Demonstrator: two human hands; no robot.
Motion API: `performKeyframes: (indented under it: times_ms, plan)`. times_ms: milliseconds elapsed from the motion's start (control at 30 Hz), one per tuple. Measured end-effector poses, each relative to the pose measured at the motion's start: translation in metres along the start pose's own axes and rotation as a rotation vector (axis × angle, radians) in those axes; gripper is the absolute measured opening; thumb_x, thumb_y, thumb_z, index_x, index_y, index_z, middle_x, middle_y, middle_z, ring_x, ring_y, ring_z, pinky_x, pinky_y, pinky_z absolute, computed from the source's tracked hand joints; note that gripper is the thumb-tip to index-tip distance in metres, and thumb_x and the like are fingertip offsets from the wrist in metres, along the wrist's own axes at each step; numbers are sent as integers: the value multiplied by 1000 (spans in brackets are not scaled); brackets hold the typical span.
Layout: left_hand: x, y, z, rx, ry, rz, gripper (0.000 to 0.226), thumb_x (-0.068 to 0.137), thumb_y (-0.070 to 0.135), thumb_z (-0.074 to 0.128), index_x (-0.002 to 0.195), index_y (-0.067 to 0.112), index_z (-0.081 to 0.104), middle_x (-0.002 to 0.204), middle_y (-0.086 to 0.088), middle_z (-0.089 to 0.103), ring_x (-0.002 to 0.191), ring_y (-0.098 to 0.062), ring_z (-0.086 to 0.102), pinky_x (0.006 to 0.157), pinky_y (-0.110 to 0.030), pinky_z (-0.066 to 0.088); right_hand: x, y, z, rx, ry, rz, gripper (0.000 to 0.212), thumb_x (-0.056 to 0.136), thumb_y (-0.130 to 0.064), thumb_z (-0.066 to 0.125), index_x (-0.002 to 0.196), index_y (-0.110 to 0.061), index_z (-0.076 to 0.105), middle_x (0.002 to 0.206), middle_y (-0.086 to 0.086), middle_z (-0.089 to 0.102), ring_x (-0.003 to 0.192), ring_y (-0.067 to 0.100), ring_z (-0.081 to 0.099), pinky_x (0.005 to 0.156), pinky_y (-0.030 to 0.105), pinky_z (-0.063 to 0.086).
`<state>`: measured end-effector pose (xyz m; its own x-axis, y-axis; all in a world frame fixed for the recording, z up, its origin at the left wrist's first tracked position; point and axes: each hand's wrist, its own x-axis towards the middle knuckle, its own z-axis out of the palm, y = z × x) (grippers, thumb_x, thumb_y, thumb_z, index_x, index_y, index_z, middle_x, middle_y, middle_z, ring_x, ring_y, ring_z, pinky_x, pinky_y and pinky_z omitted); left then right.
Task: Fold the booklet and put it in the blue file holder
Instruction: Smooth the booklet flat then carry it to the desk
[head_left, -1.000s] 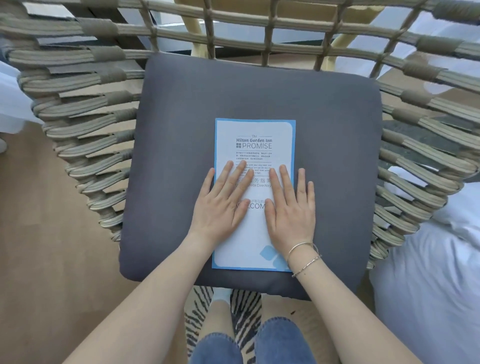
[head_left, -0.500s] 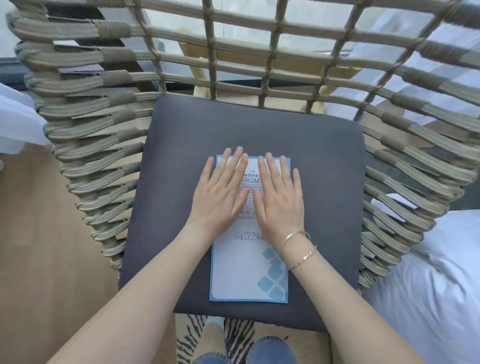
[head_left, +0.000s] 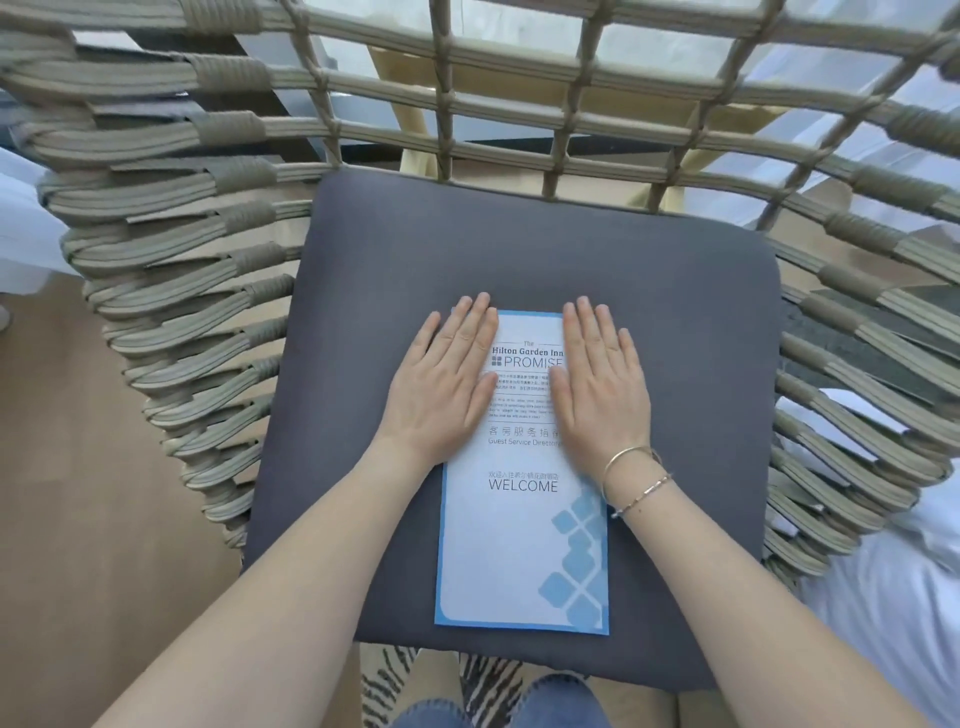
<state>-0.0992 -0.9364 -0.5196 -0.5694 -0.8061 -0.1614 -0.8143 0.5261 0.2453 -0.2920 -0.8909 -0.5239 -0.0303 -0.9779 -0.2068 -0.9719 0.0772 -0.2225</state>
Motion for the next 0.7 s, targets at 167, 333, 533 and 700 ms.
performKeyframes:
  times_ms: [167,333,533,700]
  plan:
    - [-10,-15,4,23,19,-1,58,100,30,24,152,3,26,160,-13,26,148,-26,25,121,-43,15,-5,17,2,-9,28,23,62,100,-32,23,156,-6,21,163,11,25,151,26,20,122,32,-1]
    - [-9,-12,3,28,-20,-19,59,100,31,22,152,3,26,160,-13,25,148,-26,24,121,-45,16,-5,19,4,-3,17,30,62,100,-33,21,156,-7,21,164,10,23,152,25,18,123,34,3]
    - [-22,5,-31,26,10,-37,61,100,33,27,152,2,23,161,-13,22,149,-28,22,121,-48,14,-20,9,-35,45,34,56,65,100,-39,19,156,-7,18,164,9,19,152,25,14,123,38,2]
    - [-93,41,-17,-20,46,9,63,101,36,32,153,3,21,162,-12,17,150,-25,18,122,-48,13,-89,-18,-35,101,69,37,61,100,-32,28,154,-2,27,162,10,26,150,29,21,123,44,11]
